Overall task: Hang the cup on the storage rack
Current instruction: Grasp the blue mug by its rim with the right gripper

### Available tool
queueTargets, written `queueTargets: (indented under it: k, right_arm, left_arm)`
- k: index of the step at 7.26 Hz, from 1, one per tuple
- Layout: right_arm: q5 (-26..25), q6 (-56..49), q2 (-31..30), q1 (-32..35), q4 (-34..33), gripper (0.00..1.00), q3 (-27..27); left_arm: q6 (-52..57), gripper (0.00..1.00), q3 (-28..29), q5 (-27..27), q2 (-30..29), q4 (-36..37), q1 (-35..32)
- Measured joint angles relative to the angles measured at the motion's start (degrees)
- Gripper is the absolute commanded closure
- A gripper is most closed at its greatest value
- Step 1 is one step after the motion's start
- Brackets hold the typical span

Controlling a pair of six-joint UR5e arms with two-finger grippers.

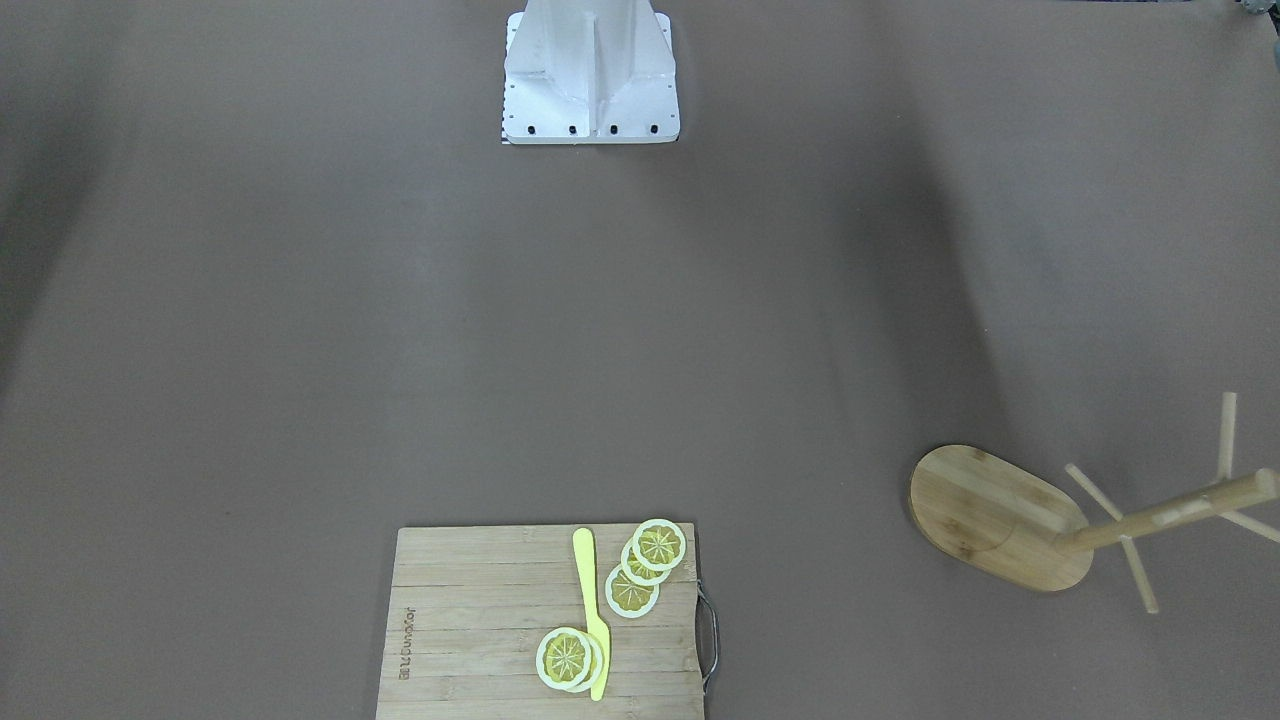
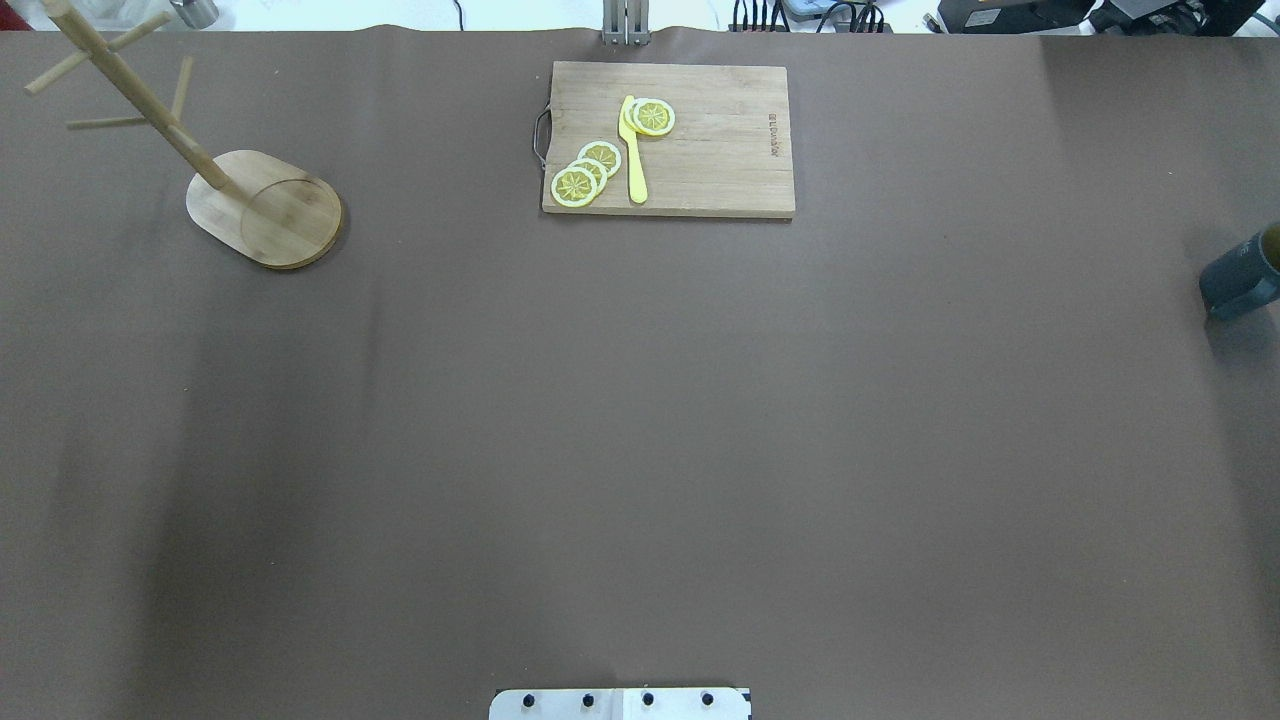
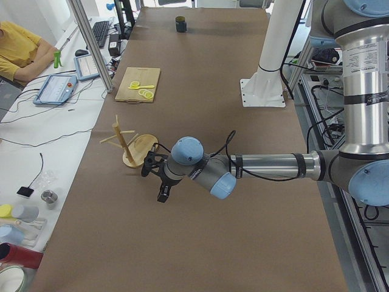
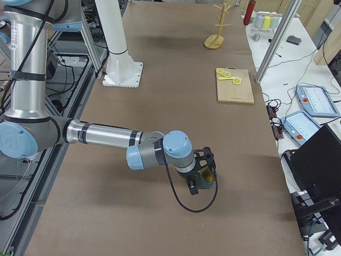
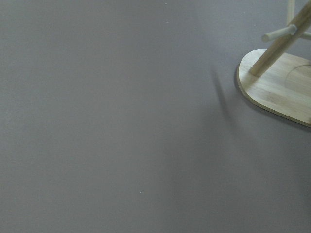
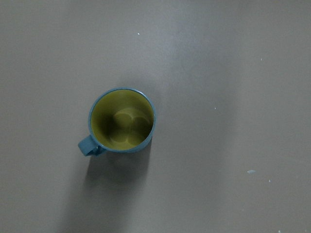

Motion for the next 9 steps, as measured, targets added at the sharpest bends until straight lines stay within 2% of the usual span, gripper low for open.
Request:
queueTargets:
  k: [2,3,6,9]
  right_arm:
    - [2.6,0.9,0.2,0.8,-4.9,0.0,-0.7]
    - [3.2,1.2,0.5,1.0,-5.0,0.0,-1.6]
    - [4.9,1.5,0.5,1.1,-1.4,0.0,-2.8]
    - [6.2,1.6,0.0,1.0,2.2,0.0,-3.0]
  left_arm:
    - [0.0,0.02,0.7,-1.0,0.2,-1.6,0.0]
    - [0.0,0.02,1.4,-1.5,0.3,-2.3,0.0]
    - [-0.4,0.02,3.1,-1.9,0.5,-4.4,0.0]
    - [-6.5,0.03,3.3,-1.9,0.4,-7.4,0.1]
